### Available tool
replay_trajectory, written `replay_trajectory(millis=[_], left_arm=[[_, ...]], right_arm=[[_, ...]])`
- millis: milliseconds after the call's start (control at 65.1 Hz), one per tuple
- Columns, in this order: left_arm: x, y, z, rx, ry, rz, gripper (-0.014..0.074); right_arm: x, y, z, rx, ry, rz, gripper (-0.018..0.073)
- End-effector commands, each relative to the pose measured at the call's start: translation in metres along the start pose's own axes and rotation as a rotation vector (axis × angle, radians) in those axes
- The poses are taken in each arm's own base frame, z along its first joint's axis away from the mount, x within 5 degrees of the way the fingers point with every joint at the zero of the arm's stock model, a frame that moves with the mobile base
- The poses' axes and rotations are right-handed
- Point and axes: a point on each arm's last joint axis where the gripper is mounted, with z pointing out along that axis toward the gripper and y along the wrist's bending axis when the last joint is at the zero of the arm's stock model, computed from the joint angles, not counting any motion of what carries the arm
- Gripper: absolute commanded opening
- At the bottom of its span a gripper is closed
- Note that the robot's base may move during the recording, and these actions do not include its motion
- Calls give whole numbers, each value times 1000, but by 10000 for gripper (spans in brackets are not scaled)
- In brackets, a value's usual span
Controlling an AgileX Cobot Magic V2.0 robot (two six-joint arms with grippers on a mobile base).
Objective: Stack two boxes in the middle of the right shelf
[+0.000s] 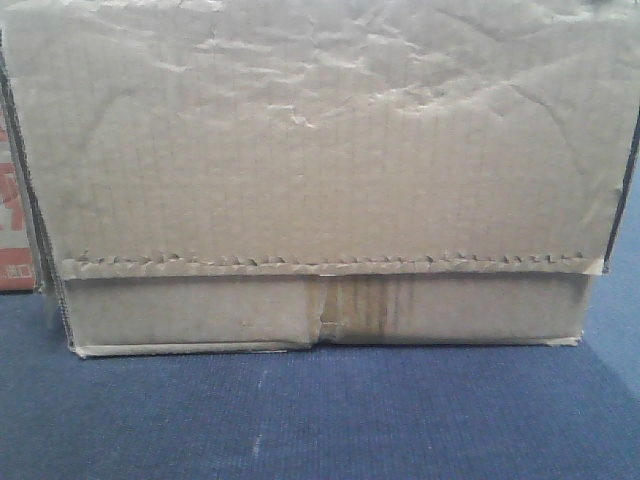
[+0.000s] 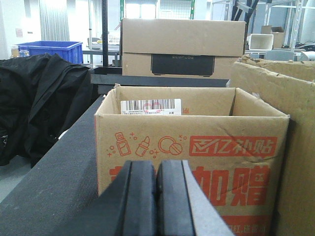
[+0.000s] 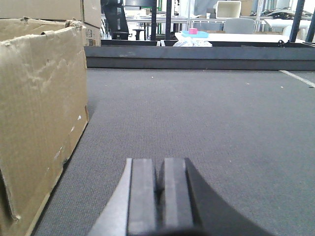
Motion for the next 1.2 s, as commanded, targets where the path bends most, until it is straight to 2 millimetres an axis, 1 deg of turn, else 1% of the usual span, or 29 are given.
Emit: replay_trajectory(millis=[0,722,814,967,1059,1121,1182], left_arm=[[-3,0,0,-7,-27,-4,-111],[-3,0,0,-7,-27,-4,-111],[-6,1,-1,-9,-65,-4,-111],[-8,1,-1,-10,-79,-4,-111],[-13,2,-1,-16,-133,-57,-111],[-13,2,-1,-18,-138,-84,-111],[-22,2,-2,-15,-157,-84,-111]], right_arm=[[-1,0,0,4,-18,-8,-162],[-1,0,0,4,-18,-8,-162],[-1,0,0,4,-18,-8,-162],[-6,-1,0,8,-71,-8,-162],[-14,-1,-1,14,-155,-8,-162],[-17,-1,-2,16,-192,-5,-162],[-16,-1,-2,16,-184,6,-162]])
